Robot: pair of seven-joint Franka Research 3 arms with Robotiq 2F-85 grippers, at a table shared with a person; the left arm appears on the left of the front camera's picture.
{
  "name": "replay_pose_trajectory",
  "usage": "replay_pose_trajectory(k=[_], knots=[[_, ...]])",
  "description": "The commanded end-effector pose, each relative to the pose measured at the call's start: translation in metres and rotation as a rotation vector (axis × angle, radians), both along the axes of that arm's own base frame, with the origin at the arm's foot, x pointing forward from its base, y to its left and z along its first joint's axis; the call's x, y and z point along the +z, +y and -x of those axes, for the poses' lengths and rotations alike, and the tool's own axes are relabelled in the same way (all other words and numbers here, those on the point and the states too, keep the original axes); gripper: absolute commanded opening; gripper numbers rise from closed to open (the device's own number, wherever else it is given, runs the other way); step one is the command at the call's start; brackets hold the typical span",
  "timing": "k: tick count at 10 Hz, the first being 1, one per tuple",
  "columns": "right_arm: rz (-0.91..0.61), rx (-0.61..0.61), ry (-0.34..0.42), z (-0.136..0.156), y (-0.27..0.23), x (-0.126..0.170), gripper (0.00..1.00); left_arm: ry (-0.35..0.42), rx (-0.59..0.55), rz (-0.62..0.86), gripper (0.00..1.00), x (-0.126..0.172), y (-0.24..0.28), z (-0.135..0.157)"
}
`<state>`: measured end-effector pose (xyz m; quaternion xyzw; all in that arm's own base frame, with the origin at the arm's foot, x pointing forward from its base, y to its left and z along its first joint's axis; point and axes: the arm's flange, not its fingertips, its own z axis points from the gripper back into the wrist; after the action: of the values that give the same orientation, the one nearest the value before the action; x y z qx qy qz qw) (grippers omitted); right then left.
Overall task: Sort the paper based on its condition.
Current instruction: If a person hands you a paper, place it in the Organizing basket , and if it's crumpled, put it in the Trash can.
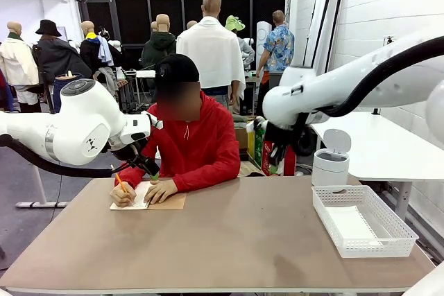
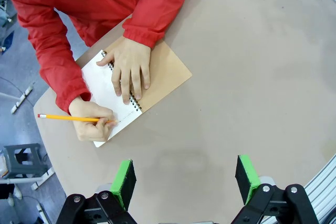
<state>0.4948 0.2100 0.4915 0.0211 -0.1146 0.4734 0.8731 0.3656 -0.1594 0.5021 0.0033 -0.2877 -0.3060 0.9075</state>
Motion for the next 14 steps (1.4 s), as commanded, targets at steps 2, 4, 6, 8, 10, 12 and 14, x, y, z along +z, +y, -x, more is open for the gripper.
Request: replay_pose_trajectory(k=[2, 4, 6, 8, 10, 12, 14], knots=[[0.019, -0.159, -0.046, -0.01, -0.025, 0.016, 0.08, -0.003, -0.007, 0.0, 1.0, -0.001, 0.001, -0.001], [0.009, -0.195, -0.058, -0.013, -0.03, 0.019, 0.08, -0.003, -0.007, 0.0, 1.0, -0.001, 0.001, -0.001], [-0.01, -0.17, -0.041, -0.011, -0.04, 0.022, 0.08, -0.003, -0.007, 0.0, 1.0, -0.001, 0.001, -0.001], [-0.01, -0.17, -0.041, -0.011, -0.04, 0.022, 0.08, -0.003, -0.007, 0.0, 1.0, -0.001, 0.001, -0.001], [-0.01, -0.17, -0.041, -0.011, -0.04, 0.022, 0.08, -0.003, -0.007, 0.0, 1.0, -0.001, 0.001, -0.001], [0.0, -0.267, -0.09, -0.022, -0.048, 0.024, 0.08, -0.003, -0.007, 0.0, 1.0, -0.001, 0.001, -0.001], [0.035, -0.443, -0.154, -0.041, -0.069, 0.028, 0.08, -0.003, -0.007, 0.0, 1.0, -0.001, 0.001, -0.001]])
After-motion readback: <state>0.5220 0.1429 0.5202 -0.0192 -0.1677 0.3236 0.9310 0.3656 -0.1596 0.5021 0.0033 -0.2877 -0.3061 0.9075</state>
